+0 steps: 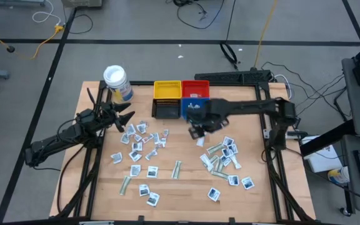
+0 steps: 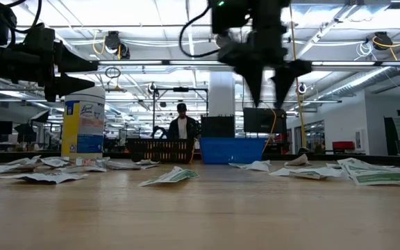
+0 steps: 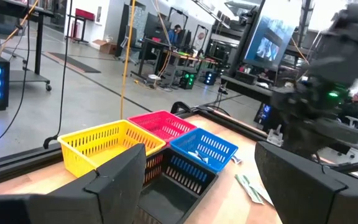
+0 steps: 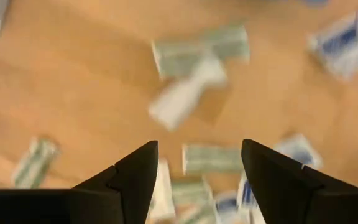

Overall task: Pick & Place First Aid Supplies
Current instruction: Put the blue alcohol pad into the blue basket

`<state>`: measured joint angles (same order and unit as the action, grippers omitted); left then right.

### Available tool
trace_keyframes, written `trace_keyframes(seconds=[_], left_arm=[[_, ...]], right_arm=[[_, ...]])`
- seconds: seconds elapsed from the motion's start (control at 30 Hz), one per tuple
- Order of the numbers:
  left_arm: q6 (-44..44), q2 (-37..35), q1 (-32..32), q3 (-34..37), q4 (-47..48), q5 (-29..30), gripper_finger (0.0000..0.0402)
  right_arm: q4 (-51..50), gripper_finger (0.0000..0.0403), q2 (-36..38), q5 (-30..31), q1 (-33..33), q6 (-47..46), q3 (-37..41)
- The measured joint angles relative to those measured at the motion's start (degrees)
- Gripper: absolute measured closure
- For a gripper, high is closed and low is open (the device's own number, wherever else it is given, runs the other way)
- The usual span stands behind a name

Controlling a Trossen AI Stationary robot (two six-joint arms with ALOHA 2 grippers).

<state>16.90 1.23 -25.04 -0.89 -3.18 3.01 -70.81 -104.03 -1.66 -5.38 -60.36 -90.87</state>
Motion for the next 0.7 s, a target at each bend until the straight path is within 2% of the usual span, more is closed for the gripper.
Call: trace_keyframes(seconds=[0.33,0.7], left_arm=[[0.0,0.0,0.0,0.0,0.0,0.0,0.0096],[0.0,0.0,0.0,0.0,0.0,0.0,0.0096]], right_arm=[[0.2,0.0174,15.4,-0.8,14.6,-17.9,19.3],[1.3,0.0174,24.0,-4.6,32.0,-35.2,30.0]])
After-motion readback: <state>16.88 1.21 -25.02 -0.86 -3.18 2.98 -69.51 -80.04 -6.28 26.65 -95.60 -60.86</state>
